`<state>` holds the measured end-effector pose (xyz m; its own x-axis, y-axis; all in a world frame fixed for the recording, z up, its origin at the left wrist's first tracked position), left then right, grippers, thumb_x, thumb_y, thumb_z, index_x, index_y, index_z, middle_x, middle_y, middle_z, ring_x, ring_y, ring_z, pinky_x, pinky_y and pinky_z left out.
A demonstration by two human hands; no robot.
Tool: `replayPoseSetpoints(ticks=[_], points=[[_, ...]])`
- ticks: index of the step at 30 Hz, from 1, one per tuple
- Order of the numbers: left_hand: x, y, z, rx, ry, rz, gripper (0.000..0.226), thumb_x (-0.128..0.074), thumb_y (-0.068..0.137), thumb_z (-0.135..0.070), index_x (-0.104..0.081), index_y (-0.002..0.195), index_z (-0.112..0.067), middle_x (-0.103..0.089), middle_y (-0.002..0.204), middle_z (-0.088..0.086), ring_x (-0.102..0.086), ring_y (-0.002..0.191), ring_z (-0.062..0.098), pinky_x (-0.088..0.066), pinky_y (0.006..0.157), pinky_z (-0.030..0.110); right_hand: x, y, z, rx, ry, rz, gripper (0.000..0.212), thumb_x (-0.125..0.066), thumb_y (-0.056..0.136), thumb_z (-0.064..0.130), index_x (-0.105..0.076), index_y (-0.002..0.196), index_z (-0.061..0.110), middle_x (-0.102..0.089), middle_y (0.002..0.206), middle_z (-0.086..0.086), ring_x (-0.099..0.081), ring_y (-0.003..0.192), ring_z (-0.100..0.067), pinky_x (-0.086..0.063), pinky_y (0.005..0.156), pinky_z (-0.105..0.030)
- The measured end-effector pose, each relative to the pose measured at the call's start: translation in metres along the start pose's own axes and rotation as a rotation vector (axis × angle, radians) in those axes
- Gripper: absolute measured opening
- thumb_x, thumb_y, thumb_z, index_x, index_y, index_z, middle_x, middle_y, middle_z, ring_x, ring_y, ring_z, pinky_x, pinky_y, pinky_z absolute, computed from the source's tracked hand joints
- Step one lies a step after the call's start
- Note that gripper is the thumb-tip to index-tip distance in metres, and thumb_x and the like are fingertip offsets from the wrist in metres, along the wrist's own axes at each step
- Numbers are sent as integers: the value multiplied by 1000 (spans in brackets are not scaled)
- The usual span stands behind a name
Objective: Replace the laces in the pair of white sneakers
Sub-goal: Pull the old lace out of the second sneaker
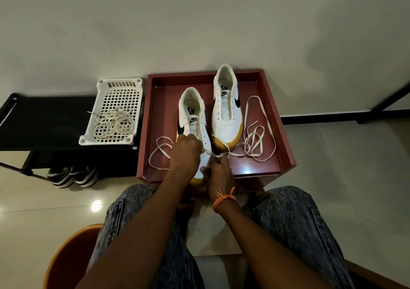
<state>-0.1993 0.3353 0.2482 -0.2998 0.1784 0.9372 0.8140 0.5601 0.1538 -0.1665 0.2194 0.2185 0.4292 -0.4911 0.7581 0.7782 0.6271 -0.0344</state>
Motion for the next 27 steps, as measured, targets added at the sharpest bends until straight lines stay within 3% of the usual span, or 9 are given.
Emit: replayPoseSetpoints(ticks=[2, 4, 7, 9, 11, 15, 20, 25, 27], points=[[12, -2, -1, 107, -244, -122, 13, -67, 84, 3, -72, 73, 2, -67, 74, 11, -61, 71, 27, -43, 65, 29, 2, 1, 1, 10, -30, -16, 28, -67, 89, 10, -66, 113, -3, -58, 114, -21, -62, 95, -37, -54, 82, -41], [11, -3, 8, 423, -510, -167, 25, -54, 97, -7, -68, 77, -3, -60, 74, 4, -55, 72, 20, -35, 65, 27, 3, 1, 2, 17, -33, -22, 28, -68, 87, 9, -65, 112, -5, -59, 112, -22, -61, 97, -38, -53, 82, -39], [0, -6, 21, 812, -890, -165, 30, -44, 99, -27, -58, 78, -12, -61, 79, 8, -62, 81, 33, -52, 74, 42, -1, 2, 1, 5, -36, 0, 25, -69, 87, 12, -66, 107, -3, -59, 113, -21, -60, 98, -37, -53, 83, -41], [5, -9, 14, 709, -709, -169, 19, -49, 95, -24, -62, 94, -10, -60, 100, 11, -59, 99, 32, -50, 87, 46, -2, 5, -3, -31, 4, 32, 22, -67, 88, 10, -66, 106, -3, -57, 115, -21, -60, 98, -38, -52, 83, -41], [12, -12, 3, 421, -303, -206, 24, -58, 91, -15, -59, 114, -8, -51, 118, 12, -47, 109, 30, -42, 90, 44, -1, 8, -6, -75, 51, 91, 24, -61, 90, 6, -63, 113, -3, -53, 122, -22, -58, 105, -36, -49, 87, -35], [6, -8, -5, 160, 57, -51, 21, -64, 88, -23, -69, 107, -17, -46, 138, 8, -39, 125, 34, -39, 94, 52, 0, 5, -4, -33, 40, 42, 27, -64, 90, 6, -64, 115, -2, -54, 120, -19, -60, 102, -32, -52, 89, -39], [5, -10, -2, 211, 111, 14, 28, -60, 87, -9, -66, 114, -15, -43, 134, 5, -34, 124, 28, -36, 98, 43, 0, 2, 0, 0, -43, -19, 27, -68, 90, 13, -67, 111, -4, -59, 115, -19, -61, 98, -31, -53, 87, -38], [27, -9, 17, 843, -271, -239, 23, -55, 93, -7, -60, 115, -4, -39, 136, 13, -37, 126, 30, -36, 99, 44, 1, 5, 0, 28, -54, -14, 25, -68, 89, 14, -65, 107, -2, -57, 112, -20, -59, 101, -36, -53, 86, -41], [29, -12, 24, 923, -330, -252, 21, -53, 95, -9, -61, 114, -5, -41, 135, 13, -40, 125, 30, -37, 98, 46, 1, 4, -1, 37, -56, -21, 22, -67, 89, 13, -65, 106, -1, -56, 111, -19, -59, 99, -36, -53, 84, -40]])
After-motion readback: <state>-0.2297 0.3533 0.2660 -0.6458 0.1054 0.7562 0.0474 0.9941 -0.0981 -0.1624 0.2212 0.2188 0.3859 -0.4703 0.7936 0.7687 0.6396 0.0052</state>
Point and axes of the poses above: each hand's wrist, its own y-axis towards the middle knuckle, its own x-axis out of the back of the hand, z = x × y, the point moved 3 cm from there along y, towards the middle knuckle
